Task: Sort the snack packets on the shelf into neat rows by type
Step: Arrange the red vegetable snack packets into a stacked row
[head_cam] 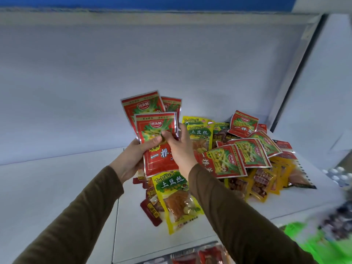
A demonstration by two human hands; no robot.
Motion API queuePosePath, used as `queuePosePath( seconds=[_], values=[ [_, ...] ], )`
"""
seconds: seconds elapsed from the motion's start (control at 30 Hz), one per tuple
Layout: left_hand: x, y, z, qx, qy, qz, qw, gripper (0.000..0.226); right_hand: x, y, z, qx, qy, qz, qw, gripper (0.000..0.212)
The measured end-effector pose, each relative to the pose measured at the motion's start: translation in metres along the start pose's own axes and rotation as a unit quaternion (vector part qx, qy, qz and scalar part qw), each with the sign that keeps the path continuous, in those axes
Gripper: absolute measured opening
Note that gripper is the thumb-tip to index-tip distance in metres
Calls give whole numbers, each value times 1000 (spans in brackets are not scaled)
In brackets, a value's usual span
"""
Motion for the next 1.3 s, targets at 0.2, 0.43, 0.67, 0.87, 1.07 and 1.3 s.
queuePosePath(
  seconds=[0.2,0.43,0.67,0.87,1.07,1.3],
  values=[
    [32,23,-5,-23,17,-78,997,40,-18,-13,-33,48,-23,65,996,52],
    [45,38,-6,-34,-23,-97,994,38,-87,-38,-104,109,-186,184,959,50],
    [56,49,-6,-26,-69,-94,993,36,-114,-86,-149,199,-209,298,910,72],
    [66,62,-10,-22,-109,-91,990,52,-122,-78,-134,186,-189,368,891,43],
    [69,69,-20,-27,-148,-94,984,57,-137,-58,-130,120,-230,294,920,20],
    [70,70,-18,-34,-165,-106,980,51,-168,33,-108,-84,-151,26,985,25]
  ],
)
Point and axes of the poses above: each hand's wrist, its own z-axis towards the middle knuckle, its own x-axis out of the palm, y = z × x, the point moved 8 cm from there along z, towards the middle knuckle, and after that the axes turned 15 degrees about y, right-handed, at the moved point
